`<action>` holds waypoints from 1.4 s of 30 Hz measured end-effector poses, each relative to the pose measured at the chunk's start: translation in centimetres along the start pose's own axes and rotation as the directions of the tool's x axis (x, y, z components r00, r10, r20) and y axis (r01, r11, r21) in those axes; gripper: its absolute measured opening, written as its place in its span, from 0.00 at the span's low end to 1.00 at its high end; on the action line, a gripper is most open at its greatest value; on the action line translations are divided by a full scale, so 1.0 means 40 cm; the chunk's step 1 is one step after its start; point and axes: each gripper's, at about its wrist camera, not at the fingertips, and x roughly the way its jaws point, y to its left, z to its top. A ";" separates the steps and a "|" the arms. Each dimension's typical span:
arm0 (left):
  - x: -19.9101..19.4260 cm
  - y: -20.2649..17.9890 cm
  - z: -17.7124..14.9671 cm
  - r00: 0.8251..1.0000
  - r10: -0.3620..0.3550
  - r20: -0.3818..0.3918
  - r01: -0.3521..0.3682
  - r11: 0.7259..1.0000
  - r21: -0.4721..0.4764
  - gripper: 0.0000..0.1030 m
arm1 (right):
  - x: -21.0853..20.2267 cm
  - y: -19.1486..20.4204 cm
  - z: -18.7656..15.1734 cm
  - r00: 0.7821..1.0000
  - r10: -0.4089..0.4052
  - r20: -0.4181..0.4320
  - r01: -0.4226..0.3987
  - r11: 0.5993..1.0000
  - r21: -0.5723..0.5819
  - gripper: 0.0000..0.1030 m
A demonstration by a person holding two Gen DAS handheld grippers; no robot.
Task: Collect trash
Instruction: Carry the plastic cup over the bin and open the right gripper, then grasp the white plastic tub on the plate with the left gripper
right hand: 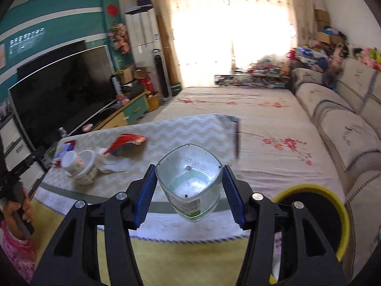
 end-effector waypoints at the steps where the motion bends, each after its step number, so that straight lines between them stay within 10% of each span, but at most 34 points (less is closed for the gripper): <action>1: -0.001 -0.002 0.000 1.000 -0.001 0.001 0.001 1.000 0.004 0.82 | -0.009 -0.045 -0.011 0.999 -0.051 -0.002 0.051 0.998 0.023 0.52; 6: 0.006 -0.010 -0.002 1.000 -0.001 -0.009 0.001 1.000 0.018 0.82 | -0.010 -0.236 -0.084 0.964 -0.251 -0.082 0.259 0.960 0.107 0.52; 14: 0.018 -0.016 -0.009 1.000 -0.014 -0.021 0.015 0.999 0.030 0.82 | 0.033 -0.379 -0.162 0.915 -0.357 -0.189 0.387 0.907 0.164 0.53; 22: 0.012 -0.037 -0.011 0.998 -0.060 -0.014 0.060 0.997 0.053 0.82 | 0.009 -0.186 0.019 0.975 -0.221 0.032 0.213 0.963 0.165 0.59; 28: 0.018 -0.088 -0.029 0.993 -0.110 -0.032 0.114 0.985 0.130 0.82 | 0.048 -0.004 0.079 0.979 -0.093 0.180 0.073 0.991 0.110 0.62; 42: 0.107 -0.202 -0.056 0.988 -0.052 -0.146 0.089 0.961 0.262 0.82 | 0.095 0.092 0.020 0.990 -0.024 0.138 0.022 1.000 0.020 0.64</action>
